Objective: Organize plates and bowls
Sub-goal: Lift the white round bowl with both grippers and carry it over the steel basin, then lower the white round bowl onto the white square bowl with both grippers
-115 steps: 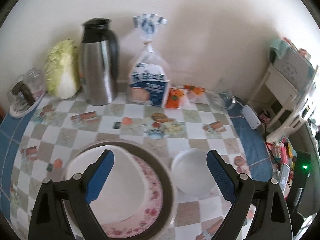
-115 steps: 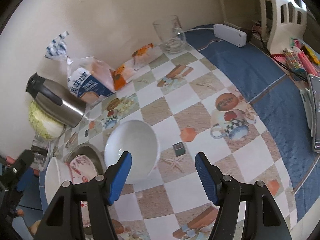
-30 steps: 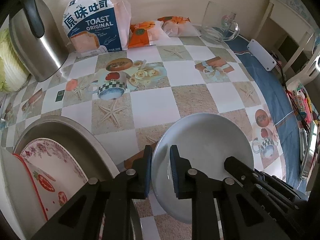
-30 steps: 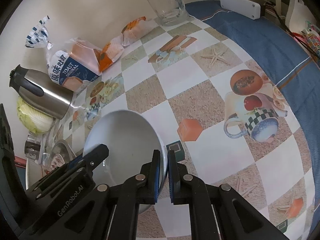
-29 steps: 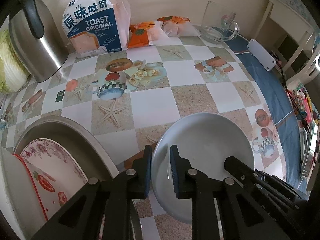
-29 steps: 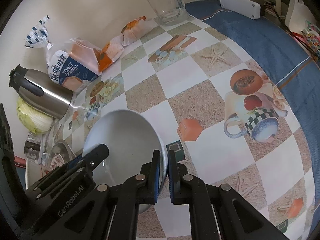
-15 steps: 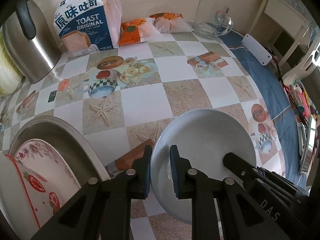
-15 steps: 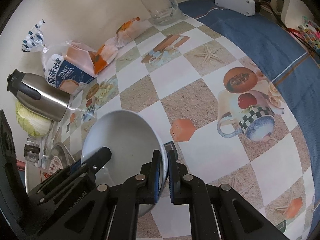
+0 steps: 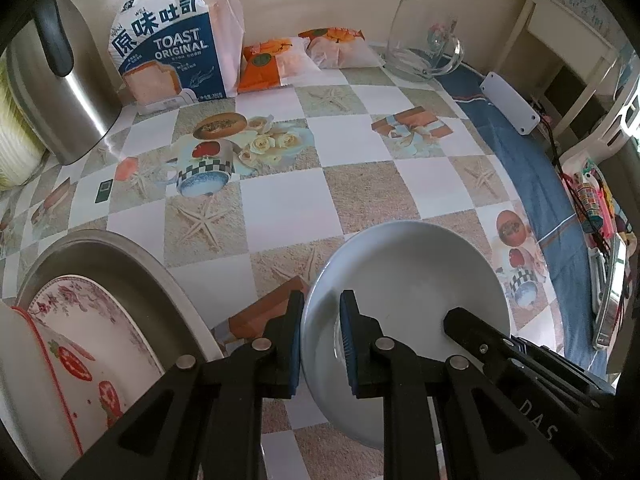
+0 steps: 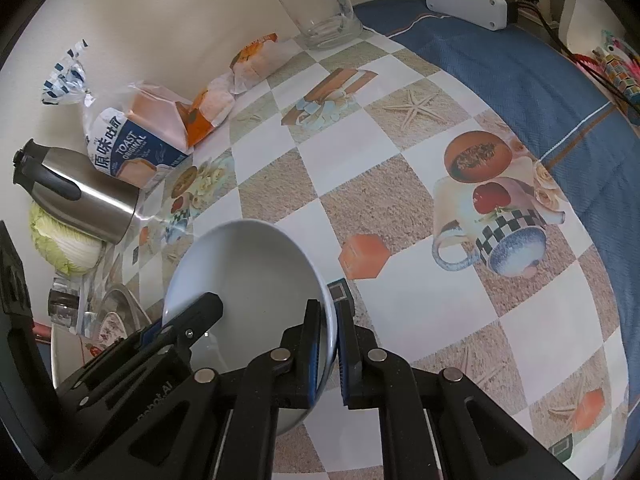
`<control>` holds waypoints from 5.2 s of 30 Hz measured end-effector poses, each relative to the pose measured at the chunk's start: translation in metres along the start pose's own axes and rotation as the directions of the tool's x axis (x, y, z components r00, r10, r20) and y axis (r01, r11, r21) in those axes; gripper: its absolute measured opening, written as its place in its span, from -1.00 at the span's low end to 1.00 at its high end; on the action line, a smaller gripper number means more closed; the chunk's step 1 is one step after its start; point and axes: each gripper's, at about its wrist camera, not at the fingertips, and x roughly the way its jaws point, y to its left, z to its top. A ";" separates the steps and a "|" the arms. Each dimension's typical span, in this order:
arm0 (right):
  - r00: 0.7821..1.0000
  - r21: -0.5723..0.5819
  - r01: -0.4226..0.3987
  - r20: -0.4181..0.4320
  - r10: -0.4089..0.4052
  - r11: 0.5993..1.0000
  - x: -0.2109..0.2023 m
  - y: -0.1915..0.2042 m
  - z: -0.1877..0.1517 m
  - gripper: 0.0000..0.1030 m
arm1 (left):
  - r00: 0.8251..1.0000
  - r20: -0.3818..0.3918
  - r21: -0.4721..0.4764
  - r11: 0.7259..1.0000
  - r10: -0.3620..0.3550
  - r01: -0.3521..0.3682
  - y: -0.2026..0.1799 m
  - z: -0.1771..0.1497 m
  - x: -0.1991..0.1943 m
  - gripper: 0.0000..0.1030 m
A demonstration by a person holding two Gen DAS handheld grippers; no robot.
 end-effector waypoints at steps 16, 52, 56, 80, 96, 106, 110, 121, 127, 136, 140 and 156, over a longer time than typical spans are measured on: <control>0.993 -0.056 -0.047 0.108 0.053 0.997 -0.061 0.037 0.002 -0.80 | 0.992 0.122 -0.015 1.000 -0.018 0.020 0.018 0.013 -0.079 -0.64; 0.966 -0.320 -0.183 0.116 0.231 0.929 -0.095 0.212 -0.062 -0.76 | 0.959 0.284 -0.293 0.954 0.026 0.061 0.181 -0.041 -0.192 -0.64; 0.967 -0.338 -0.193 0.096 0.238 0.921 -0.088 0.225 -0.068 -0.77 | 0.960 0.276 -0.316 0.947 0.033 0.058 0.194 -0.047 -0.193 -0.64; 0.984 -0.374 -0.129 0.070 0.167 0.918 -0.068 0.236 -0.078 -0.77 | 0.979 0.205 -0.332 0.941 0.003 0.067 0.204 -0.054 -0.174 -0.64; 0.990 -0.360 -0.097 0.058 0.126 0.928 -0.060 0.228 -0.073 -0.77 | 0.988 0.154 -0.313 0.948 0.001 0.048 0.194 -0.050 -0.160 -0.64; 0.994 -0.356 -0.078 0.044 0.100 0.931 -0.052 0.225 -0.072 -0.76 | 0.990 0.137 -0.304 0.952 0.014 0.029 0.191 -0.049 -0.155 -0.64; 0.994 -0.357 -0.080 0.042 0.102 0.930 -0.052 0.226 -0.072 -0.77 | 0.991 0.131 -0.293 0.956 0.037 0.003 0.189 -0.049 -0.154 -0.64; 0.994 -0.364 -0.070 0.051 0.095 0.929 -0.054 0.226 -0.072 -0.76 | 0.989 0.123 -0.266 0.963 0.080 -0.044 0.184 -0.047 -0.154 -0.64; 0.995 -0.380 -0.045 0.069 0.077 0.924 -0.056 0.228 -0.073 -0.75 | 0.988 0.119 -0.252 0.965 0.100 -0.067 0.180 -0.047 -0.153 -0.64; 0.994 -0.384 -0.042 0.078 0.077 0.923 -0.059 0.227 -0.071 -0.65 | 0.988 0.121 -0.248 0.967 0.096 -0.063 0.177 -0.046 -0.153 -0.64; 0.993 -0.380 -0.059 0.071 0.093 0.923 -0.060 0.225 -0.070 -0.64 | 0.988 0.125 -0.262 0.964 0.089 -0.054 0.182 -0.046 -0.154 -0.64; 0.983 -0.354 -0.132 0.074 0.168 0.926 -0.066 0.209 -0.061 -0.70 | 0.986 0.140 -0.301 0.952 0.092 -0.046 0.193 -0.048 -0.162 -0.62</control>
